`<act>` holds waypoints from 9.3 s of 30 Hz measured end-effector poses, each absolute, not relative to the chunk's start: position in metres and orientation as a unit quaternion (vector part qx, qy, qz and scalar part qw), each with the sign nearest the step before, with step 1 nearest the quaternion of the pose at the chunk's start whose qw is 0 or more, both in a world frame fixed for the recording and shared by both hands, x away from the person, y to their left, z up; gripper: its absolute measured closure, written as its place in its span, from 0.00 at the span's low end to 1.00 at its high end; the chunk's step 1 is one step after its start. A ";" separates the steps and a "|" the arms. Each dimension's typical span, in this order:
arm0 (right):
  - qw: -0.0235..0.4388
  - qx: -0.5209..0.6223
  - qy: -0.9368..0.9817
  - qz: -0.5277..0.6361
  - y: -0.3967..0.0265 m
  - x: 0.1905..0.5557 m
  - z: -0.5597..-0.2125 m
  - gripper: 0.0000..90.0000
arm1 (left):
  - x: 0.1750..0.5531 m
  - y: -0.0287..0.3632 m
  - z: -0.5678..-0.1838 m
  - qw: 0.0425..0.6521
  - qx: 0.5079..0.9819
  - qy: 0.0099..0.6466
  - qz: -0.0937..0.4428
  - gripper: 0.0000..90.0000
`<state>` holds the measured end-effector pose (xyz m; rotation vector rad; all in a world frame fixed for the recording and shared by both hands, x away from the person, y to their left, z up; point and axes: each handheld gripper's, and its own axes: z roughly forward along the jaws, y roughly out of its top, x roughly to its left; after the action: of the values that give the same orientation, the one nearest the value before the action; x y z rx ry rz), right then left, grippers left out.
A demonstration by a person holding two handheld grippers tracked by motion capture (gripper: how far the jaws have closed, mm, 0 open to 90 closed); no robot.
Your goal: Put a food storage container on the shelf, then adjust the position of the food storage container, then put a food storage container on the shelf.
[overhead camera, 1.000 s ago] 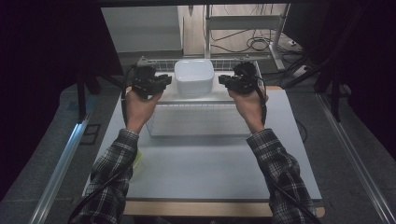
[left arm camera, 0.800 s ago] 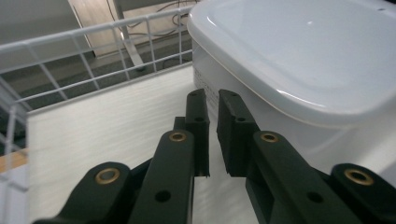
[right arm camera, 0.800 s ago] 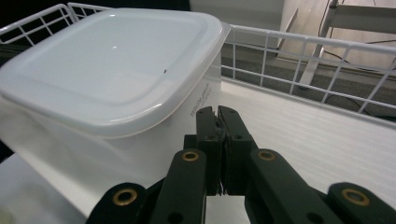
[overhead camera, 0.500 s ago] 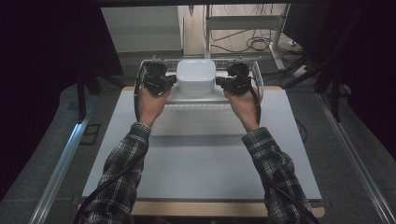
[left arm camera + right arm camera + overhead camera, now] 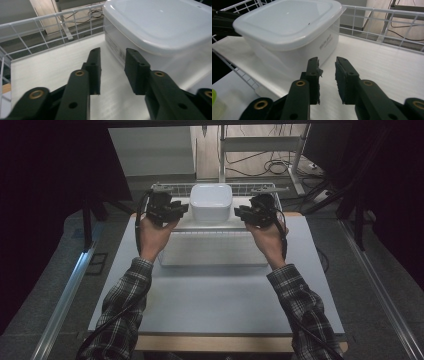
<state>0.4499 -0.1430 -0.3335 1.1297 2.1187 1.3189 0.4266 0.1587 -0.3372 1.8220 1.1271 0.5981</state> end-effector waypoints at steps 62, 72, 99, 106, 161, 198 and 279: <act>0.137 0.309 0.822 0.459 -0.190 0.301 -0.472 0.03 | 0.250 0.179 -0.501 0.455 0.780 0.395 0.170 0.06; 0.123 0.315 0.838 0.429 -0.194 0.295 -0.493 0.03 | 0.248 0.172 -0.516 0.432 0.799 0.386 0.162 0.03; 0.110 0.320 0.844 0.416 -0.188 0.298 -0.502 0.05 | 0.261 0.267 -0.489 0.434 0.726 0.492 0.208 1.00; 0.109 0.324 0.846 0.410 -0.188 0.299 -0.503 0.05 | 0.261 0.310 -0.495 0.401 0.693 0.539 0.261 1.00; 0.099 0.323 0.856 0.393 -0.185 0.301 -0.508 0.06 | 0.283 0.258 -0.533 0.364 0.792 0.476 0.117 1.00; 0.101 0.329 0.853 0.392 -0.189 0.301 -0.506 0.07 | 0.256 0.180 -0.532 0.362 0.846 0.388 0.052 1.00; 0.059 0.340 0.843 0.412 -0.185 0.315 -0.485 0.15 | 0.228 0.176 -0.529 0.398 0.830 0.364 0.141 0.07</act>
<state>0.3148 -0.1853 -0.4851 1.0308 2.5548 1.2465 0.2276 0.1757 -0.5294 2.1028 0.9208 0.3574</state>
